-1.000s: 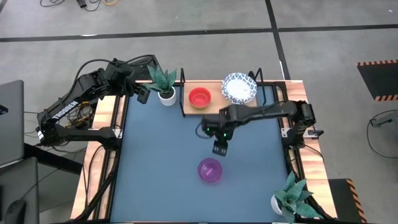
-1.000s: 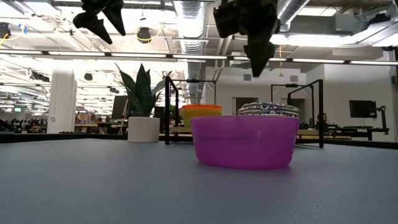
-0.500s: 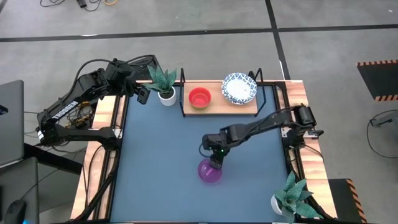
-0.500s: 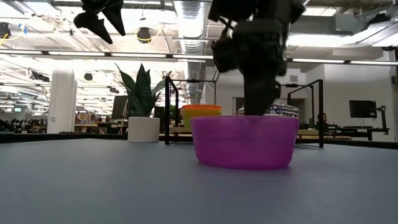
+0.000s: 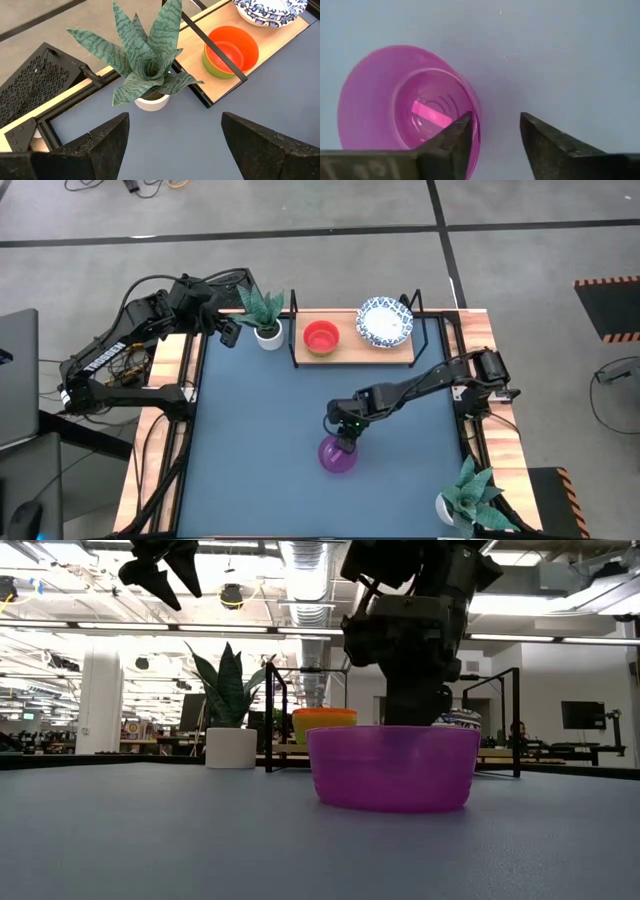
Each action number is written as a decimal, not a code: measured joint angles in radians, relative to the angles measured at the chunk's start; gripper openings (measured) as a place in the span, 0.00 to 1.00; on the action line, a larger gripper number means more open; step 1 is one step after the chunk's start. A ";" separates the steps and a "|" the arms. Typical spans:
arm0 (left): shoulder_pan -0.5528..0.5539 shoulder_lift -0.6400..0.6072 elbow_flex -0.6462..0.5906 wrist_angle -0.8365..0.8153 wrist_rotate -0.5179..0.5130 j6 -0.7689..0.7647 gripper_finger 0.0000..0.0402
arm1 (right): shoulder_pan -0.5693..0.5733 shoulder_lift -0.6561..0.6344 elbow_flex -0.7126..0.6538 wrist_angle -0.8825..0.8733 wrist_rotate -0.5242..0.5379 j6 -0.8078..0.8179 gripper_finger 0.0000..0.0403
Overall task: Place and stack bowls onto a shelf
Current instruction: Stack the purple transparent bowl on top of the orange transparent bowl on the shelf
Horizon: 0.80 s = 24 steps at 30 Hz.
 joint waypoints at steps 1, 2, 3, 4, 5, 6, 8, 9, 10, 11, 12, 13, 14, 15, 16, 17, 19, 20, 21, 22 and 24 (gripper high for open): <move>0.000 0.000 0.000 0.000 0.000 0.005 0.75 | 0.000 0.000 0.000 0.000 0.000 -0.005 0.43; 0.000 0.000 0.000 0.000 0.000 0.012 0.75 | 0.000 0.000 0.000 -0.001 0.000 -0.006 0.39; 0.000 0.000 0.000 0.000 0.000 0.019 0.75 | 0.000 0.000 0.000 -0.001 0.000 -0.006 0.35; 0.000 0.000 0.000 0.000 0.000 0.022 0.75 | 0.000 0.000 0.000 -0.002 0.000 -0.006 0.31; 0.000 0.000 0.000 0.000 -0.001 0.024 0.75 | -0.001 0.000 0.000 -0.004 0.000 -0.006 0.27; 0.000 0.000 0.000 0.000 0.000 0.025 0.75 | -0.001 0.000 0.000 -0.009 0.000 -0.006 0.22; 0.000 0.000 0.000 0.000 0.000 0.025 0.75 | -0.001 0.000 0.000 -0.029 0.000 -0.006 0.13; 0.000 0.000 0.000 0.000 0.000 0.025 0.75 | -0.001 0.000 0.000 -0.037 0.000 -0.006 0.07; 0.000 0.000 0.000 0.000 0.000 0.025 0.75 | -0.002 0.000 0.000 -0.043 0.000 -0.009 0.05; 0.000 0.000 0.000 0.000 -0.001 0.026 0.75 | -0.003 0.000 0.000 -0.049 0.000 -0.008 0.05; 0.000 0.000 0.000 0.000 0.000 0.026 0.75 | -0.006 0.000 0.001 -0.052 0.001 -0.003 0.05; 0.000 0.000 0.000 0.000 0.000 0.026 0.75 | -0.009 0.000 0.001 -0.055 0.004 0.006 0.05; 0.000 0.000 0.000 0.000 0.000 0.026 0.75 | -0.014 0.000 0.001 -0.055 0.011 0.018 0.06; 0.000 0.000 0.000 0.000 0.000 0.026 0.75 | -0.020 0.000 0.002 -0.053 0.011 0.024 0.05; 0.000 0.000 0.000 -0.001 0.000 0.027 0.75 | -0.028 -0.002 0.006 -0.055 0.011 0.025 0.05; 0.000 0.000 0.000 0.000 0.000 0.028 0.75 | -0.036 -0.007 0.012 -0.058 0.013 0.025 0.05; 0.000 0.000 0.000 -0.001 0.000 0.037 0.75 | -0.058 -0.012 0.036 -0.062 0.016 0.021 0.05; 0.000 0.000 0.000 0.000 0.000 0.042 0.75 | -0.069 -0.014 0.056 -0.061 0.016 0.018 0.05; 0.000 0.000 0.000 -0.001 0.000 0.045 0.75 | -0.082 -0.020 0.073 -0.067 0.017 0.013 0.05; 0.000 0.000 0.000 -0.001 0.002 0.045 0.75 | -0.094 -0.027 0.093 -0.087 0.016 0.004 0.05; 0.000 0.000 0.000 -0.001 0.017 0.046 0.75 | -0.118 -0.034 0.147 -0.111 0.016 -0.025 0.05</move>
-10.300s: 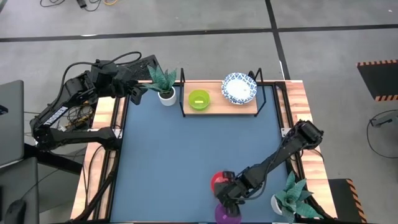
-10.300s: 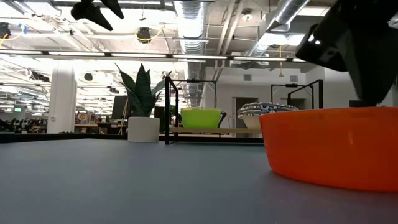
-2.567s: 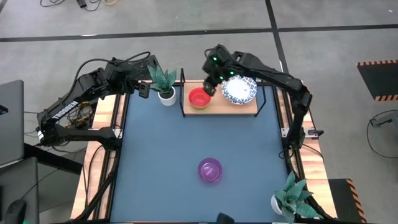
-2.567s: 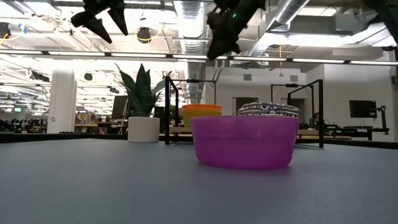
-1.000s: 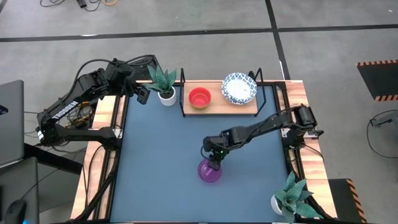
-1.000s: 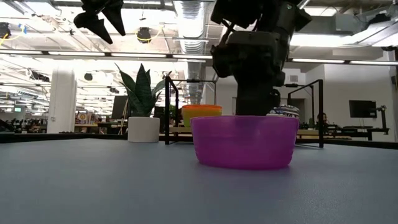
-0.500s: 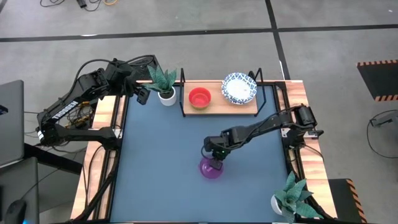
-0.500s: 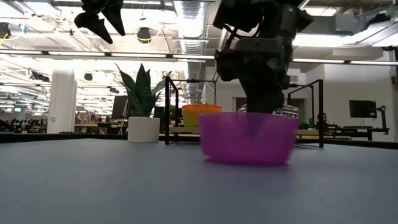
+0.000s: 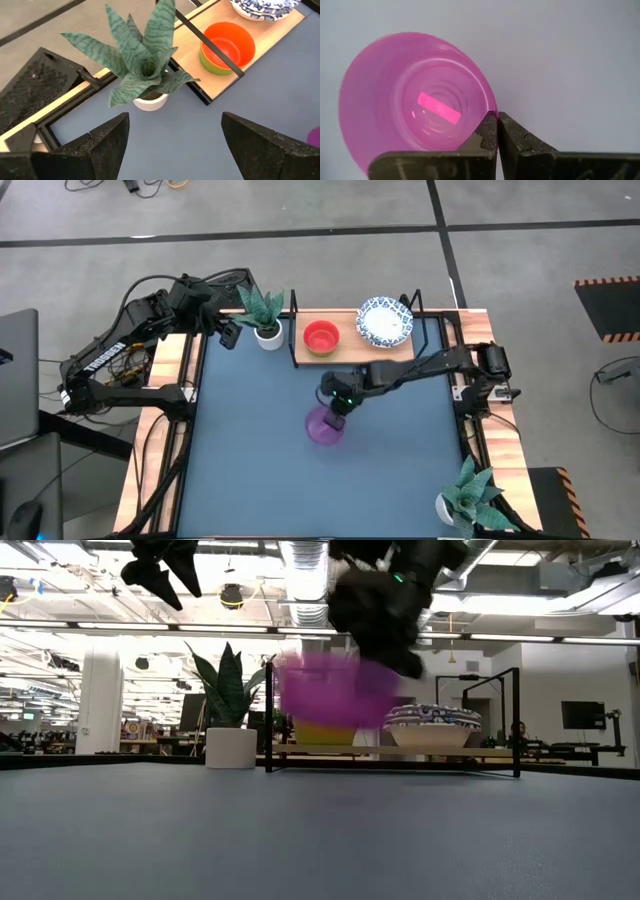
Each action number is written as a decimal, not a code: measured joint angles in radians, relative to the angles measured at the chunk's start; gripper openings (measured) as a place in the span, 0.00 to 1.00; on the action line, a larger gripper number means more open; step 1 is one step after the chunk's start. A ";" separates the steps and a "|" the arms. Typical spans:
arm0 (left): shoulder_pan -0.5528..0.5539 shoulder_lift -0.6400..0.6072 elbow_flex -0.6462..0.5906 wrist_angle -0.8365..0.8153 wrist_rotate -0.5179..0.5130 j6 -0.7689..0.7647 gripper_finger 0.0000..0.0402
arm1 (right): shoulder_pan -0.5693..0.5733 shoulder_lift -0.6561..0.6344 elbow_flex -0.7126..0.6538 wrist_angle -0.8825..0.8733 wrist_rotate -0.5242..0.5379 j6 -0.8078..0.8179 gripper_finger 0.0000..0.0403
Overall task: Place and stack bowls onto a shelf
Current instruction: Stack the purple transparent bowl on top of the orange transparent bowl on the shelf
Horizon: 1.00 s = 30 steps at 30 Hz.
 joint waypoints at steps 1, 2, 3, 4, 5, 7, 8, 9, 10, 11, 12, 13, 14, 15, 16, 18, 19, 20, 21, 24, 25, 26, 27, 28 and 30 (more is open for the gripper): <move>0.000 0.000 0.000 0.000 0.007 0.000 0.75 | -0.013 0.000 0.031 -0.004 0.000 -0.016 0.05; 0.000 0.000 0.000 0.000 0.008 0.000 0.75 | -0.026 -0.003 0.060 -0.027 0.000 -0.034 0.05; 0.000 0.000 0.000 0.000 0.009 0.000 0.75 | -0.041 -0.005 0.093 -0.058 0.000 -0.054 0.05; 0.000 0.000 0.000 0.000 0.009 0.000 0.75 | -0.055 -0.008 0.124 -0.076 0.001 -0.075 0.05; 0.000 0.000 0.000 0.000 0.009 -0.002 0.75 | -0.071 -0.009 0.160 -0.076 0.003 -0.097 0.05; 0.000 0.000 0.000 0.000 0.009 -0.007 0.75 | -0.103 -0.009 0.230 -0.078 0.016 -0.128 0.05; 0.000 0.000 0.000 0.000 0.009 -0.008 0.75 | -0.121 -0.009 0.264 -0.097 0.025 -0.144 0.05; 0.000 0.000 0.000 0.000 0.009 -0.008 0.75 | -0.139 -0.009 0.295 -0.109 0.031 -0.160 0.05; 0.000 0.000 0.000 0.000 0.009 -0.008 0.75 | -0.158 -0.009 0.324 -0.109 0.035 -0.178 0.05; 0.000 0.000 0.000 -0.001 0.009 -0.008 0.75 | -0.178 -0.009 0.351 -0.109 0.046 -0.190 0.05; 0.000 0.000 0.000 -0.001 0.009 -0.011 0.75 | -0.199 -0.009 0.374 -0.118 0.063 -0.198 0.05; 0.000 0.000 0.000 -0.002 0.009 -0.017 0.75 | -0.220 -0.010 0.393 -0.128 0.079 -0.203 0.05; 0.000 0.000 0.000 -0.006 0.009 -0.023 0.75 | -0.245 -0.010 0.409 -0.135 0.095 -0.209 0.05; 0.000 0.000 0.000 -0.009 0.009 -0.026 0.75 | -0.269 -0.010 0.424 -0.140 0.110 -0.211 0.05; 0.000 0.000 0.000 -0.009 0.009 -0.027 0.75 | -0.293 -0.010 0.435 -0.147 0.130 -0.216 0.05; 0.000 0.000 0.000 -0.016 0.009 -0.028 0.75 | -0.342 -0.010 0.449 -0.150 0.157 -0.218 0.05; 0.000 0.000 0.000 -0.020 0.009 -0.031 0.75 | -0.367 -0.010 0.454 -0.148 0.166 -0.218 0.05; 0.000 0.000 0.000 -0.021 0.008 -0.036 0.75 | -0.391 -0.010 0.455 -0.146 0.171 -0.218 0.05; 0.000 0.000 0.000 -0.021 0.008 -0.041 0.75 | -0.415 -0.010 0.455 -0.146 0.175 -0.218 0.05; 0.000 0.000 0.000 -0.021 0.008 -0.050 0.75 | -0.476 0.004 0.455 -0.147 0.174 -0.220 0.05; 0.000 0.000 0.000 -0.021 0.007 -0.052 0.75 | -0.493 0.013 0.455 -0.153 0.170 -0.223 0.05; 0.000 0.000 0.000 -0.021 0.007 -0.055 0.75 | -0.509 0.020 0.455 -0.159 0.158 -0.228 0.05; 0.000 0.000 0.000 -0.021 0.007 -0.060 0.75 | -0.520 0.031 0.455 -0.161 0.147 -0.232 0.05; 0.000 0.000 0.000 -0.021 0.007 -0.061 0.75 | -0.528 0.043 0.455 -0.159 0.132 -0.238 0.05; 0.000 0.000 0.000 -0.020 0.006 -0.063 0.75 | -0.541 0.065 0.455 -0.164 0.096 -0.256 0.05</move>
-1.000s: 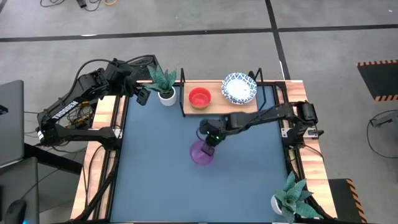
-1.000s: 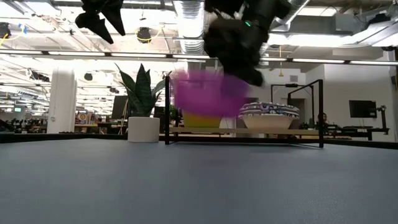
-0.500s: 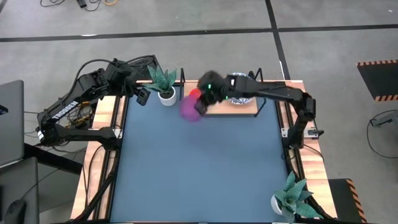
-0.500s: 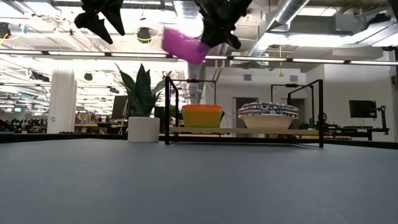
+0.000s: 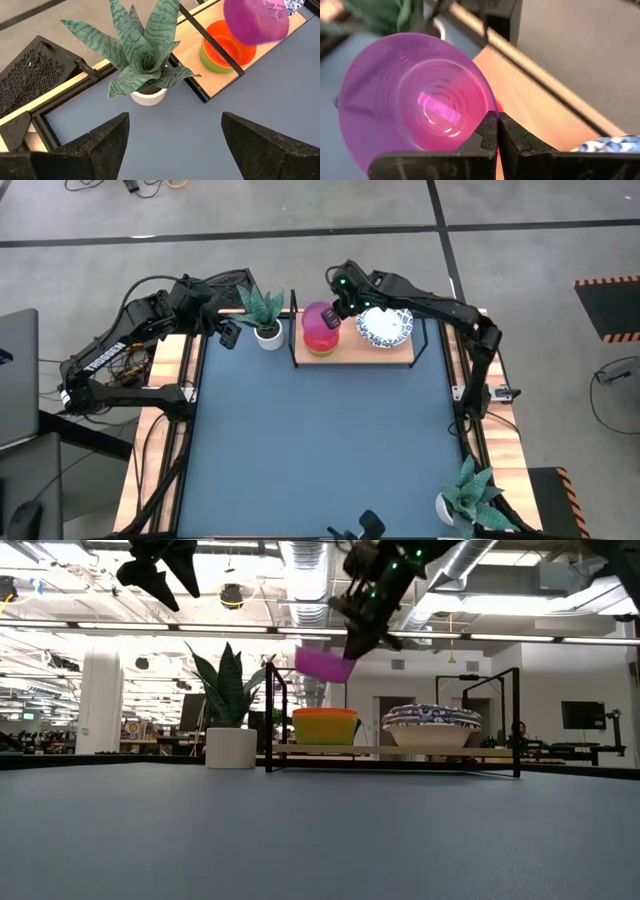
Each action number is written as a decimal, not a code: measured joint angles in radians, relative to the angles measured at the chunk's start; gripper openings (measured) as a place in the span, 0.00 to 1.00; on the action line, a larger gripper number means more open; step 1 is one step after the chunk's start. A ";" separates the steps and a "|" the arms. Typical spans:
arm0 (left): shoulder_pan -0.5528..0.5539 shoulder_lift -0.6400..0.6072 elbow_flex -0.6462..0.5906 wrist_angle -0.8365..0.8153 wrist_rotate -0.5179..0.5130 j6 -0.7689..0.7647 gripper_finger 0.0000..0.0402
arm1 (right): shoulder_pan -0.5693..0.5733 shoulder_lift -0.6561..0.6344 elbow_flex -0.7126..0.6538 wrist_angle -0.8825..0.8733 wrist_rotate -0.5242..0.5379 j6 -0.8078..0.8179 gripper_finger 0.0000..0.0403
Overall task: Place and stack bowls onto a shelf
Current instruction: Stack the purple transparent bowl on top of the orange transparent bowl on the shelf
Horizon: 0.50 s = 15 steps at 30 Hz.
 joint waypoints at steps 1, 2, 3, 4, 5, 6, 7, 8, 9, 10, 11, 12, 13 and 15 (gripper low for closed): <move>0.000 0.000 0.000 0.000 0.000 -0.001 0.75 | -0.008 0.015 0.000 -0.006 -0.014 -0.013 0.05; 0.000 0.000 0.000 0.000 -0.002 -0.004 0.75 | -0.012 0.032 0.000 -0.006 -0.020 -0.022 0.05; 0.000 0.000 0.000 0.000 -0.006 -0.009 0.75 | -0.016 0.049 0.000 -0.007 -0.022 -0.024 0.05; 0.000 0.000 0.000 0.000 -0.008 -0.013 0.75 | -0.018 0.066 0.000 -0.016 -0.026 -0.026 0.05; 0.000 0.000 0.000 0.000 -0.008 -0.015 0.75 | -0.025 0.081 -0.001 -0.022 -0.034 -0.034 0.05; 0.000 0.000 0.000 0.000 -0.008 -0.017 0.75 | -0.030 0.093 -0.002 -0.021 -0.048 -0.041 0.05; 0.000 0.000 0.000 0.000 -0.009 -0.021 0.75 | -0.034 0.102 -0.002 -0.016 -0.061 -0.041 0.05; 0.000 0.000 0.000 0.001 -0.009 -0.024 0.75 | -0.038 0.111 -0.001 -0.015 -0.071 -0.042 0.05; 0.000 0.000 0.000 0.001 -0.009 -0.025 0.75 | -0.043 0.117 0.000 -0.015 -0.076 -0.043 0.05; 0.000 0.000 0.000 0.001 -0.009 -0.026 0.75 | -0.047 0.125 0.000 -0.015 -0.078 -0.044 0.05; 0.000 0.000 0.000 0.001 -0.009 -0.026 0.75 | -0.050 0.131 0.000 -0.015 -0.083 -0.046 0.05; 0.000 0.000 0.000 0.001 -0.009 -0.027 0.75 | -0.052 0.135 0.000 -0.018 -0.094 -0.050 0.05; 0.000 0.000 0.000 0.001 -0.009 -0.031 0.75 | -0.051 0.140 -0.001 -0.019 -0.106 -0.056 0.06; 0.000 0.000 0.000 0.001 -0.009 -0.034 0.75 | -0.051 0.145 0.001 -0.007 -0.133 -0.069 0.09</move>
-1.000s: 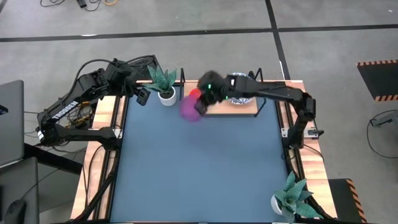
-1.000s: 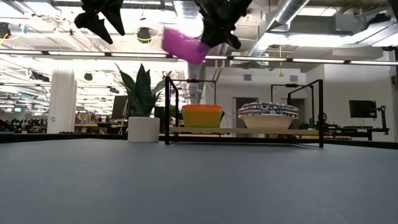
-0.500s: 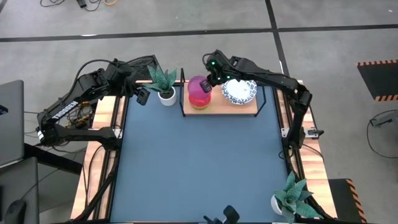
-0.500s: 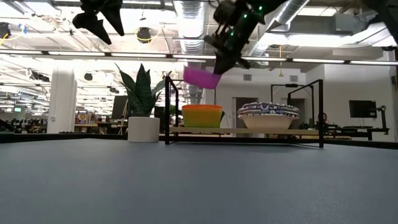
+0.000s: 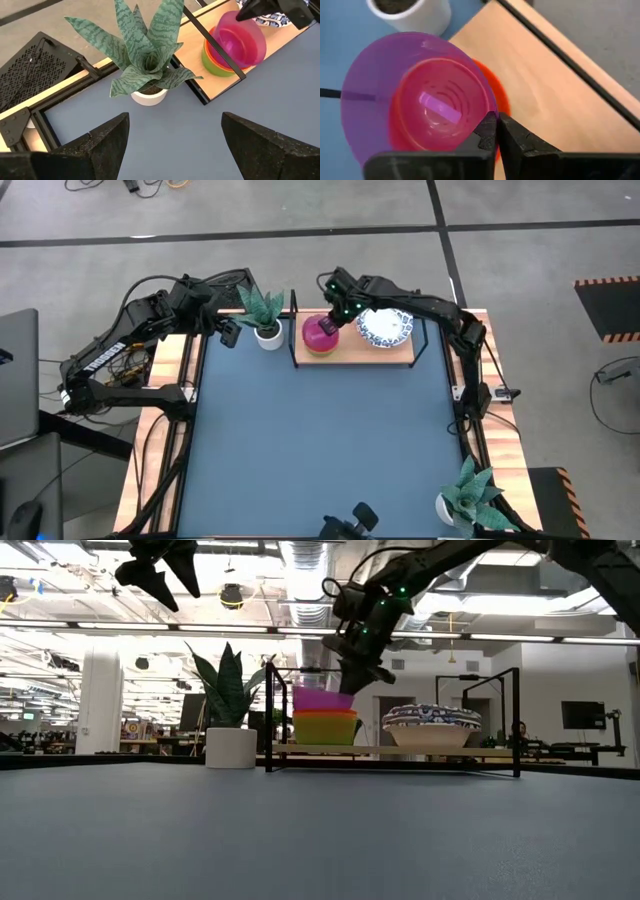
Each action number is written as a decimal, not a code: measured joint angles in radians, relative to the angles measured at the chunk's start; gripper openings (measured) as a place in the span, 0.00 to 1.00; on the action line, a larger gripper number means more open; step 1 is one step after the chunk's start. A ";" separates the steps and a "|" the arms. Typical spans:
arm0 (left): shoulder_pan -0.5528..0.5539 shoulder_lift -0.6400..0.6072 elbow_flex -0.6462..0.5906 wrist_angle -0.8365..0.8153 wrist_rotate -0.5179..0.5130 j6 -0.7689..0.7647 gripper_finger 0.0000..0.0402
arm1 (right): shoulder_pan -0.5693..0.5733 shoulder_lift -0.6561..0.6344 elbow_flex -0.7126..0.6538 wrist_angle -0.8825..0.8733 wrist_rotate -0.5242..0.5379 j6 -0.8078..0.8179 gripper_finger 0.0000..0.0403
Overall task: Place and stack bowls onto a shelf
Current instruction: Stack the purple transparent bowl on top of the orange transparent bowl on the shelf, then return to Home Position
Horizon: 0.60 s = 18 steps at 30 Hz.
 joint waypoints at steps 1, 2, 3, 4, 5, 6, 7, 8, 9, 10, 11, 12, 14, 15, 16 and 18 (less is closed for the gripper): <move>0.000 0.000 0.000 0.000 0.000 0.000 0.75 | 0.000 0.000 0.000 -0.005 -0.006 0.000 0.12; 0.000 0.000 0.000 0.000 0.000 0.000 0.75 | 0.000 0.000 0.000 -0.012 -0.012 0.000 0.15; 0.000 0.000 0.000 0.000 0.000 0.000 0.75 | 0.001 0.000 0.000 -0.008 -0.015 0.000 0.19; 0.000 0.000 0.000 0.000 0.000 0.000 0.75 | 0.001 0.000 0.000 -0.006 -0.016 0.000 0.22; 0.000 0.000 0.000 0.000 0.000 0.000 0.75 | 0.001 0.000 0.000 -0.007 -0.016 0.000 0.24; 0.000 0.000 0.000 0.000 0.000 -0.001 0.75 | 0.001 0.000 0.000 -0.007 -0.016 0.000 0.27; 0.000 0.000 0.000 0.000 0.000 -0.005 0.75 | 0.000 0.000 0.000 -0.007 -0.016 0.000 0.30; 0.000 0.000 0.000 0.000 0.000 -0.007 0.75 | -0.004 0.000 0.000 -0.007 -0.015 0.000 0.33; 0.000 0.000 0.000 0.000 0.000 -0.007 0.75 | -0.007 0.000 0.000 -0.007 -0.015 0.000 0.35; 0.000 0.000 0.000 0.000 0.000 -0.007 0.75 | -0.011 -0.002 0.000 -0.006 -0.016 0.000 0.38; 0.000 0.000 0.000 0.000 0.000 -0.007 0.75 | -0.014 -0.004 0.000 -0.002 -0.016 0.000 0.40; 0.000 0.000 0.000 0.001 0.000 -0.008 0.75 | -0.017 -0.009 0.000 0.010 -0.016 0.000 0.42; 0.000 0.000 0.000 0.002 0.000 -0.007 0.75 | -0.019 -0.035 -0.001 0.035 -0.016 0.000 0.44; 0.000 0.000 0.000 0.006 0.001 -0.007 0.75 | -0.019 -0.054 -0.001 0.050 -0.015 0.000 0.45; 0.000 0.000 0.000 0.010 0.005 -0.007 0.75 | -0.019 -0.077 -0.001 0.074 -0.016 0.000 0.45; 0.000 0.000 0.000 0.019 0.012 -0.003 0.75 | -0.018 -0.132 0.000 0.111 -0.016 0.000 0.45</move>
